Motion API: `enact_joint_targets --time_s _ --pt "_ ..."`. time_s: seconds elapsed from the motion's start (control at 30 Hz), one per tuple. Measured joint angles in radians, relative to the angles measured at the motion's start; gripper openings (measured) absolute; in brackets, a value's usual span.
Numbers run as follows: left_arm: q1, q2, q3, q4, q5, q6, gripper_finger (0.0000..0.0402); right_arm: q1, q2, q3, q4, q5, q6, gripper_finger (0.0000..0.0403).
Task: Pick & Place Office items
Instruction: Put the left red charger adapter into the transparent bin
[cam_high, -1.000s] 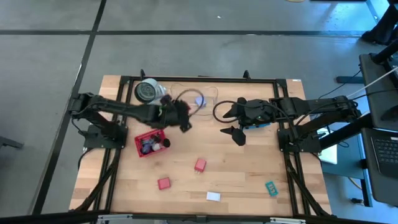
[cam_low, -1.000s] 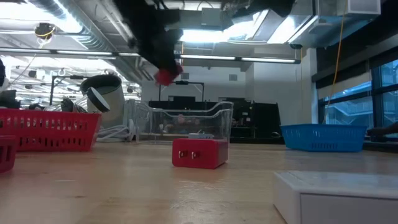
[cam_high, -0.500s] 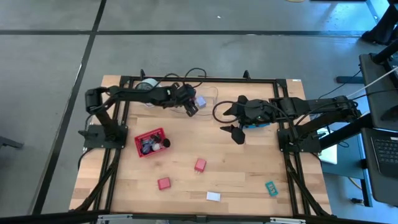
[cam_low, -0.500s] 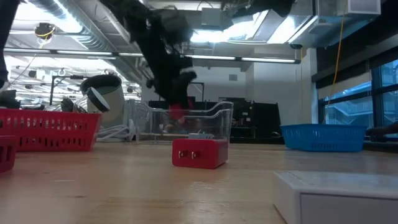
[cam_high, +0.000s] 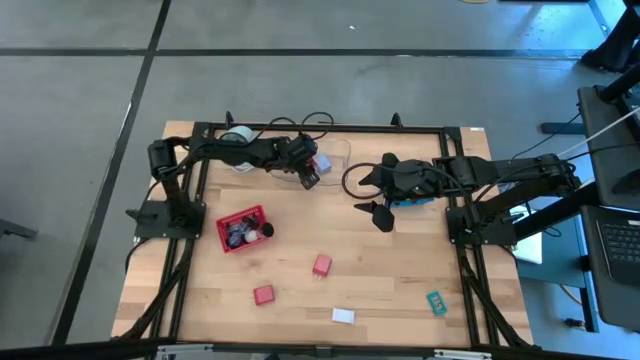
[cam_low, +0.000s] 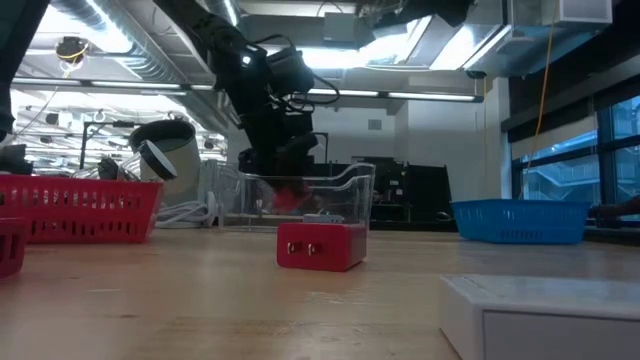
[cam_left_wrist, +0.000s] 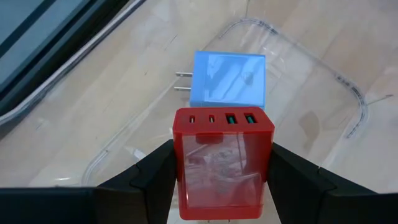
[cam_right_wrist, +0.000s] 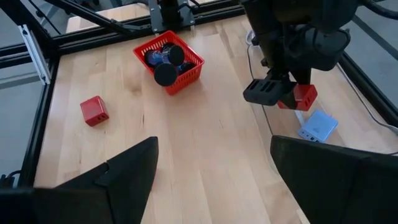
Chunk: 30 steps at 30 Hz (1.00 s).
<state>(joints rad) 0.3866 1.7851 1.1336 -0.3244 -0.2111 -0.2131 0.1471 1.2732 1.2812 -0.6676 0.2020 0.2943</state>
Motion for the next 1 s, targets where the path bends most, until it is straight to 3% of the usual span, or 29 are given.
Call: enact_joint_targets --time_s 1.0 --pt "0.004 0.000 0.000 -0.008 0.023 0.025 0.0240 0.000 0.000 0.000 0.000 0.000 0.001 0.0314"
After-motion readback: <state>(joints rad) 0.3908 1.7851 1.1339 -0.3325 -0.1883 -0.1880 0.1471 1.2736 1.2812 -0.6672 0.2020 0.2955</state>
